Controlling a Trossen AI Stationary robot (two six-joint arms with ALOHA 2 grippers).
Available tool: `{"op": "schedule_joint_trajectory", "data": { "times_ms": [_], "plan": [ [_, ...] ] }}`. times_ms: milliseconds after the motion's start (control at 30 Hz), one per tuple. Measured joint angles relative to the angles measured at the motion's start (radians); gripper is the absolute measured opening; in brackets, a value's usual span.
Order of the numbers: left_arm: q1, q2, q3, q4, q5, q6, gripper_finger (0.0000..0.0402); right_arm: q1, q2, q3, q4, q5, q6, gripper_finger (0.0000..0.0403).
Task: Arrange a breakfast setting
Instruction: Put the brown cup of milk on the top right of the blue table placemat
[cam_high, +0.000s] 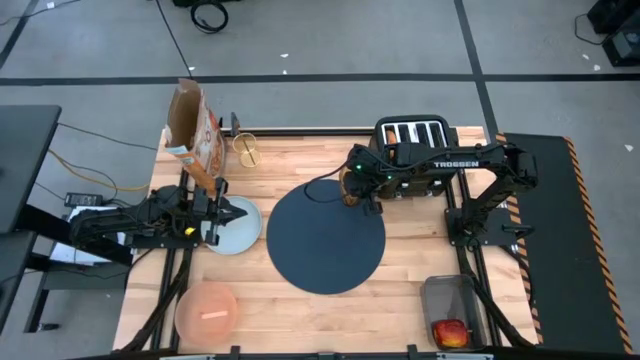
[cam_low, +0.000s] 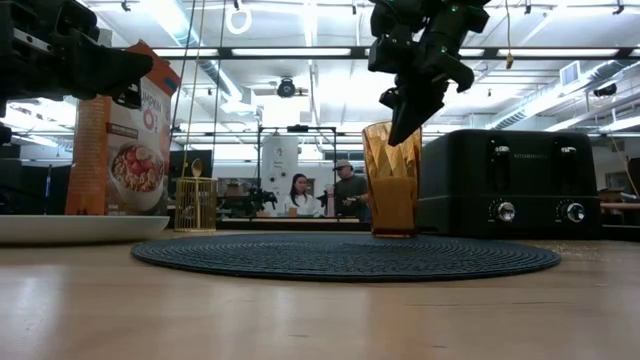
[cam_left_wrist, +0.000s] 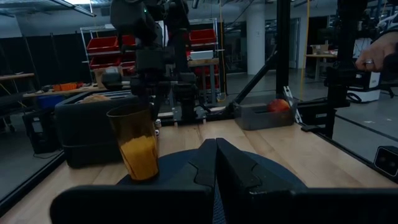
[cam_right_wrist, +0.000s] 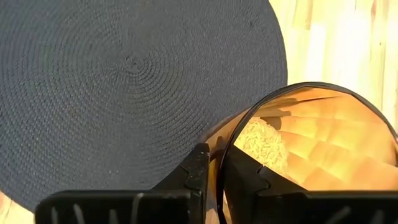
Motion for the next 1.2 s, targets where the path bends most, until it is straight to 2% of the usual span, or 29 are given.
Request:
{"op": "schedule_joint_trajectory", "data": {
  "times_ms": [667,833,1200],
  "plan": [
    [0.0,0.0,0.0,0.0,0.0,0.0,0.0018,0.0,0.0,0.0,0.01,0.001,0.001,0.0065],
    [0.0,0.0,0.0,0.0,0.0,0.0,0.0018,0.017,0.0,0.004,0.008,0.083,0.012,0.0079],
    [0.0,0.0,0.0,0.0,0.0,0.0,0.0018,0.09,-0.002,0.072,-0.001,0.115,0.027,0.0109]
  ]
}}
